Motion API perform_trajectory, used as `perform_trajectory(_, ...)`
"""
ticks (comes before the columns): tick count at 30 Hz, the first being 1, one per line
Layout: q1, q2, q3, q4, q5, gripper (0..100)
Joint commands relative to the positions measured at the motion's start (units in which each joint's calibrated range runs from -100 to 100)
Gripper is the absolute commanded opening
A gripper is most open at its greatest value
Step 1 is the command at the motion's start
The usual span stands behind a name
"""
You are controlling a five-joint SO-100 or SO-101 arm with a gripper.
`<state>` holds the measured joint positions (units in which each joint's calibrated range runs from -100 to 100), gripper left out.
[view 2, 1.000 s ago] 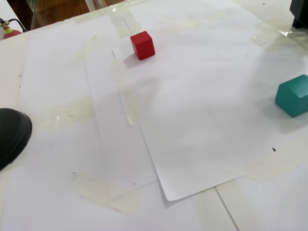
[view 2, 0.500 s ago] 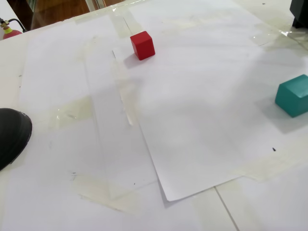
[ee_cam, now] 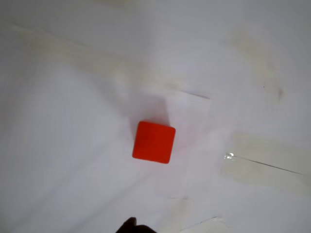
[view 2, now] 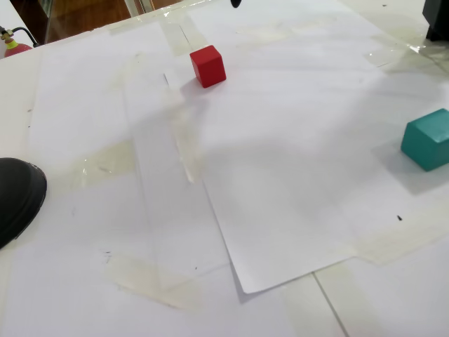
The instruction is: Put the red cube on the top of the blue cube.
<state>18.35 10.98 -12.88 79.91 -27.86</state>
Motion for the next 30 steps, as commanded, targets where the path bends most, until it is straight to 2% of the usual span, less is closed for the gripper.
perform_trajectory(1, 2.24, 1.21, -5.05, -2.58, 0.68, 1)
perform_trajectory(7, 3.98, 4.9, -6.5, -3.96, 1.47, 1)
perform_trajectory(13, 3.61, 11.34, -14.77, -2.01, 1.95, 0)
perform_trajectory(27, -0.1, 9.8, -17.58, 1.5, -0.59, 0)
perform_trajectory(30, -0.86, 6.36, -12.13, -1.92, -0.93, 0)
